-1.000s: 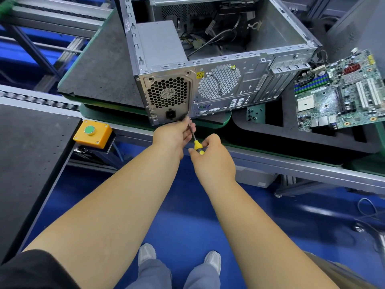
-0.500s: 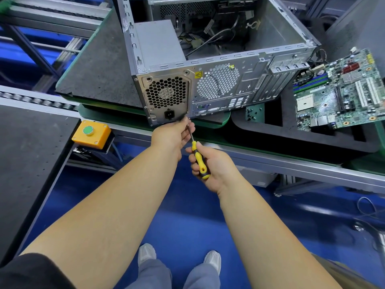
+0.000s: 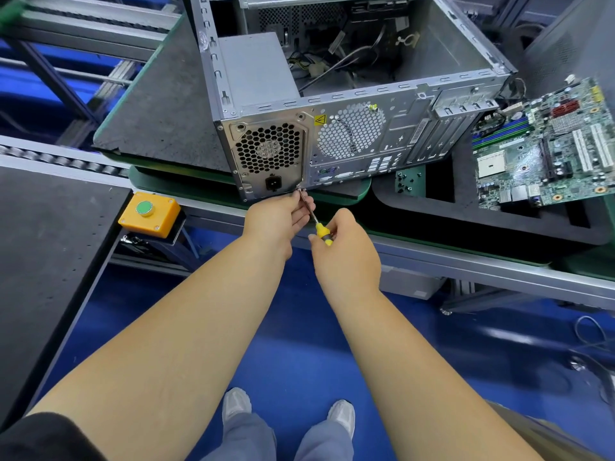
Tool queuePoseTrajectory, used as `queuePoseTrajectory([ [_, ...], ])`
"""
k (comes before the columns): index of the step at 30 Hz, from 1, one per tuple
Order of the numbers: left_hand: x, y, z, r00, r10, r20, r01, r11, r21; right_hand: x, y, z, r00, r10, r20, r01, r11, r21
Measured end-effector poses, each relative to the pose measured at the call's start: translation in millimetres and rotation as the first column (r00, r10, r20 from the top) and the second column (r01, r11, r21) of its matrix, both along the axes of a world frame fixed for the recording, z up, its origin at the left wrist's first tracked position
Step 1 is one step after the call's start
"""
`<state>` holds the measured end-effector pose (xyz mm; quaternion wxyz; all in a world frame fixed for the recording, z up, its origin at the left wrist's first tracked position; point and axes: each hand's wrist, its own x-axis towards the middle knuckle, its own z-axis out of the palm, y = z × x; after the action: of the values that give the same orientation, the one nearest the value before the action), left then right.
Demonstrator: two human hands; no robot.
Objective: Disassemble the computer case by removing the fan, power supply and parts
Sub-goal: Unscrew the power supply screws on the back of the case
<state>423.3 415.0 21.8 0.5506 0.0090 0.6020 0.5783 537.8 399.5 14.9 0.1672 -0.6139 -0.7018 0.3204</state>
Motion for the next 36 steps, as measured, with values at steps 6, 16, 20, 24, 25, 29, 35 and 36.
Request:
queuePoseTrajectory([
  [6,0.9,4.7,0.5,1.000,-0.005,0.005,0.005,1.000,-0.031,-3.4,1.2,-0.7,0.989,0.053,0.135,-0.065,0.994,0.089],
  [16,1.0,4.5,-5.0,0.997,0.063,-0.049,-0.063,0.998,-0.001,2.3,8.8,2.3,0.660,-0.529,-0.534,-0.170,0.587,-0.791],
  [20,1.2,2.8,-4.4,0.996,0.073,-0.050,-0.071,0.997,0.028,8.0,7.7,-1.7,0.579,-0.583,-0.570,-0.241,0.546,-0.803],
  [24,0.8,2.5,-5.2,0.998,0.048,-0.037,-0.047,0.998,0.034,3.8,5.8,-7.5,0.596,-0.557,-0.578,-0.152,0.629,-0.763],
  [25,0.6,2.2,-5.4,0.998,0.042,-0.042,-0.040,0.999,0.030,2.5,5.2,-7.8,0.633,-0.519,-0.574,-0.110,0.674,-0.731],
  [29,0.0,0.7,-2.2,0.998,0.020,-0.059,-0.019,1.000,0.014,2.1,2.6,-3.8,0.861,-0.264,-0.435,0.036,0.885,-0.464],
  [35,2.2,1.7,2.2,1.000,-0.001,-0.025,0.001,1.000,-0.014,0.3,0.3,-1.5,0.992,0.044,0.122,-0.058,0.992,0.116],
  [36,2.1,2.2,1.8,1.000,0.004,-0.021,-0.004,1.000,-0.018,-0.7,0.7,-2.2,0.984,0.059,0.168,-0.086,0.984,0.157],
])
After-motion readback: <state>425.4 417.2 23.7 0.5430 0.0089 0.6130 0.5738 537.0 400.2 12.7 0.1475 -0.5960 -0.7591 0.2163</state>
